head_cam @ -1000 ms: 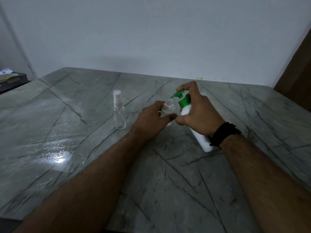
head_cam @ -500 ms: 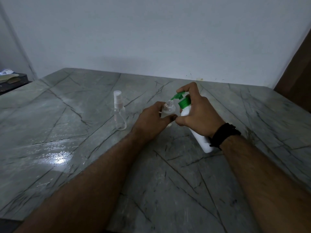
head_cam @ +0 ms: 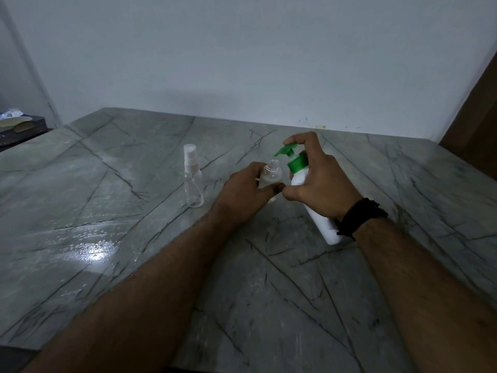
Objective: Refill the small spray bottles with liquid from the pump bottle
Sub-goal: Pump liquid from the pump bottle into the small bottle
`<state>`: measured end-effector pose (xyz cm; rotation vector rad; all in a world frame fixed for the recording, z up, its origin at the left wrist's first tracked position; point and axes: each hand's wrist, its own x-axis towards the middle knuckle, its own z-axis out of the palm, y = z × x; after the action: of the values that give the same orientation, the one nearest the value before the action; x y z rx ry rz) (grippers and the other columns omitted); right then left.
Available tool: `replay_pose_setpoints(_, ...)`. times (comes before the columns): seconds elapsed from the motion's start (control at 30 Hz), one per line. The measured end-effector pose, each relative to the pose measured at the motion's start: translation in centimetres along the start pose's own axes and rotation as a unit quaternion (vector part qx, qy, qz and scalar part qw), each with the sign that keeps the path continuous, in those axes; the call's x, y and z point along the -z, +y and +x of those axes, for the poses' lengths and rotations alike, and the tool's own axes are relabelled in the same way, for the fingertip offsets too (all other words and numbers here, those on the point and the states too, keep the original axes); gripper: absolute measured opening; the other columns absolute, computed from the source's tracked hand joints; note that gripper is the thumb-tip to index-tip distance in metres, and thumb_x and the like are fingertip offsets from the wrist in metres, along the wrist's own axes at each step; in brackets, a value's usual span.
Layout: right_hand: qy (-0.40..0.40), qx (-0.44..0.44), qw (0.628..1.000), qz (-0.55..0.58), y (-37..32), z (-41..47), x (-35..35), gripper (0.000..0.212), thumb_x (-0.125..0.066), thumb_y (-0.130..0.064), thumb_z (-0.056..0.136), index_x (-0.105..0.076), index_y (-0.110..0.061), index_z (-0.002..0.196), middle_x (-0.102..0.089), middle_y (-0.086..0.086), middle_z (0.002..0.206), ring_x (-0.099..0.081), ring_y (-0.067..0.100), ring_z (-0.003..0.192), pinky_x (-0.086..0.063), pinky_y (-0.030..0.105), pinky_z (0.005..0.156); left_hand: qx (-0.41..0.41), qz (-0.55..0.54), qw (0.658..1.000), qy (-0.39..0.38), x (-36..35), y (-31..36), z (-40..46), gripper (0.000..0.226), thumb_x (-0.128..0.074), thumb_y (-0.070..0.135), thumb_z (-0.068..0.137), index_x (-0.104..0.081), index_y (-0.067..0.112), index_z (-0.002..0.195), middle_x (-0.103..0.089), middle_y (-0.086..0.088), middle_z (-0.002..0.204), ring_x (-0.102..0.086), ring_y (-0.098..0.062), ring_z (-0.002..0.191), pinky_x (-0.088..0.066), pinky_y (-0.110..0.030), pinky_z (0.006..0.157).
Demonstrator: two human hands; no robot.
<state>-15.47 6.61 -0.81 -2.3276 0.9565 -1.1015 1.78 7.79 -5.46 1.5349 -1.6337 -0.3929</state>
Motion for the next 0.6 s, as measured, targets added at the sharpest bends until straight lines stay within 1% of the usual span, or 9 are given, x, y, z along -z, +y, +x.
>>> replay_pose_setpoints(0.13,-0.003,0.003,1.0,0.003,0.05,0.09,-0.04,0.076,-0.081,-0.009,0.063,-0.043,-0.029,0.126,-0.063,-0.011,0.089,-0.062,0.006,0.069,-0.05,0.018,0.058,0.002,0.005,1.0,-0.002,-0.01,0.04,0.0,0.055,-0.068,0.052,0.081,-0.053,0.026,0.128,-0.064,0.005,0.122,-0.055,-0.003,0.094,-0.037,-0.011,0.069)
replay_pose_setpoints(0.23,-0.008,-0.006,1.0,0.009,0.2,0.22,0.0,0.072,-0.081,-0.009,0.063,-0.043,-0.027,0.122,-0.062,-0.012,0.085,-0.062,0.005,0.068,-0.049,0.017,0.057,0.007,0.007,1.0,-0.002,0.03,0.14,-0.03,0.057,-0.069,0.05,0.082,-0.052,0.024,0.13,-0.063,0.003,0.125,-0.058,-0.009,0.102,-0.044,-0.02,0.08)
replay_pose_setpoints(0.3,-0.005,-0.009,1.0,0.008,0.22,0.17,0.01,0.072,-0.081,-0.01,0.063,-0.043,-0.028,0.121,-0.063,-0.011,0.088,-0.063,0.006,0.069,-0.051,0.021,0.058,0.006,0.011,1.0,-0.003,0.09,0.23,-0.07,0.058,-0.068,0.049,0.082,-0.052,0.023,0.13,-0.063,0.002,0.126,-0.059,-0.011,0.105,-0.046,-0.024,0.084)
replay_pose_setpoints(0.43,0.007,-0.004,1.0,0.001,0.1,0.08,-0.04,0.078,-0.081,-0.011,0.062,-0.042,-0.032,0.126,-0.065,-0.006,0.098,-0.064,0.011,0.072,-0.055,0.029,0.064,0.003,0.009,1.0,-0.004,0.2,0.32,-0.2,0.056,-0.068,0.05,0.082,-0.052,0.024,0.129,-0.063,0.003,0.124,-0.057,-0.007,0.1,-0.044,-0.022,0.082)
replay_pose_setpoints(0.5,0.004,-0.006,1.0,0.001,0.06,0.09,-0.06,0.079,-0.081,-0.011,0.061,-0.042,-0.032,0.127,-0.064,-0.007,0.094,-0.063,0.011,0.07,-0.054,0.028,0.062,0.006,0.008,1.0,-0.004,0.24,0.37,-0.24,0.056,-0.068,0.05,0.082,-0.052,0.024,0.129,-0.063,0.003,0.124,-0.058,-0.008,0.102,-0.045,-0.023,0.083)
replay_pose_setpoints(0.6,-0.004,-0.011,1.0,0.007,0.13,0.19,-0.01,0.075,-0.08,-0.01,0.061,-0.043,-0.03,0.123,-0.062,-0.011,0.088,-0.062,0.008,0.069,-0.052,0.023,0.058,0.008,0.004,1.0,-0.006,0.28,0.44,-0.27,0.056,-0.068,0.049,0.083,-0.052,0.023,0.13,-0.063,0.002,0.125,-0.059,-0.011,0.104,-0.047,-0.025,0.086)
